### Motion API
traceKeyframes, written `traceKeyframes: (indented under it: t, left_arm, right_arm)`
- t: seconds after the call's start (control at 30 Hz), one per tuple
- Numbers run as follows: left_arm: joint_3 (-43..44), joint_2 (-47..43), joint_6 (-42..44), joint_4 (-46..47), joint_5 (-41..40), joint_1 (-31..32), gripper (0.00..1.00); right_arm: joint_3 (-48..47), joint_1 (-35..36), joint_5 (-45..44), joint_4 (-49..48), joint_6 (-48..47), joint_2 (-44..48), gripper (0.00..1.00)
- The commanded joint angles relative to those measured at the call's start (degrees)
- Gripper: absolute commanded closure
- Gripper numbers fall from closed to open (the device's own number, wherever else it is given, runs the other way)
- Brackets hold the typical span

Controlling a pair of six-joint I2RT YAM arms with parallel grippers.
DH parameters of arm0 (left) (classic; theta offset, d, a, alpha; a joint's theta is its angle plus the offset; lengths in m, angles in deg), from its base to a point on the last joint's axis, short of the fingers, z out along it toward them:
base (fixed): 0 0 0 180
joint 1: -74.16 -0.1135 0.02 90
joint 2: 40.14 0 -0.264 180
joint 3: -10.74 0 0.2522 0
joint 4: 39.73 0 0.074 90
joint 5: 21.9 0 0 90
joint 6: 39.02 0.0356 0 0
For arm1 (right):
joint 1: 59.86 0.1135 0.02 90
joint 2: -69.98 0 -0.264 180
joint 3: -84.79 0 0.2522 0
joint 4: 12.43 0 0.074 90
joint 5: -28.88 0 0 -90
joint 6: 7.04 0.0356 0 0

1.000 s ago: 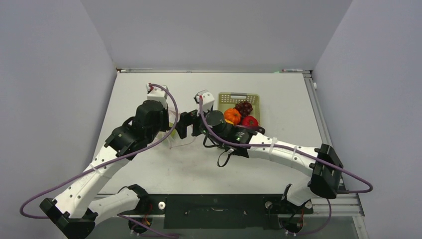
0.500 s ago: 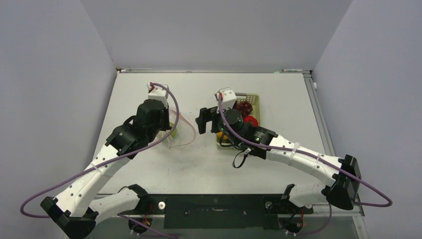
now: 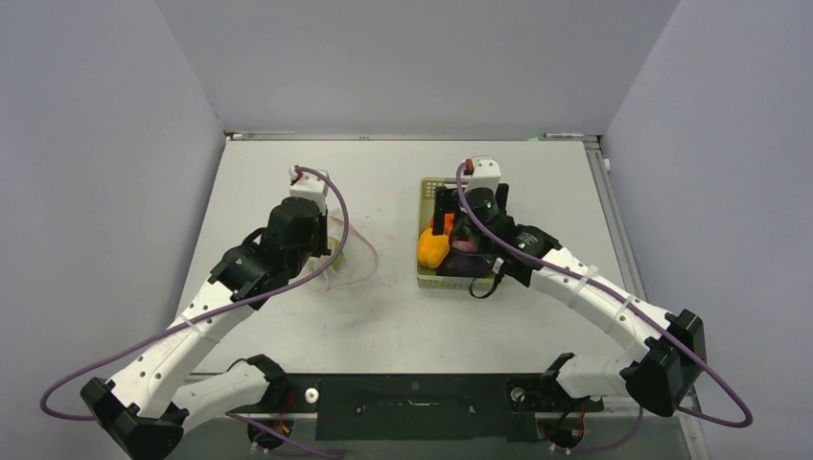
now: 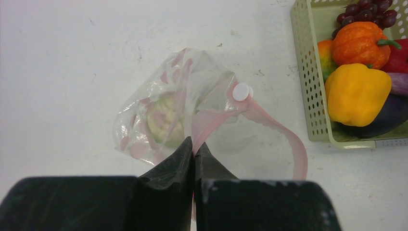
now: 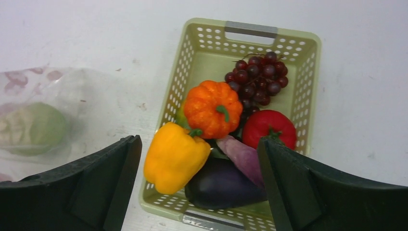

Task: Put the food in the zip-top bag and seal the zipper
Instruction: Pick up the fake vegetable from the bin.

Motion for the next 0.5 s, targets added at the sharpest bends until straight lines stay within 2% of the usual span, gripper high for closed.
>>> traceKeyframes:
  t: [0.0, 0.47]
  left_arm:
    - [-1.6, -2.0, 1.2, 4.5, -0.6, -0.4, 1.0]
    - [-3.6, -2.8, 1.5, 4.9, 0.6, -0.9, 1.0]
  right_arm:
    - [0.1, -3.6, -2.6, 2.7, -0.3, -1.1, 0.06]
    - [0.0, -11.1, 9.0, -1.6, 2.5, -8.5, 0.09]
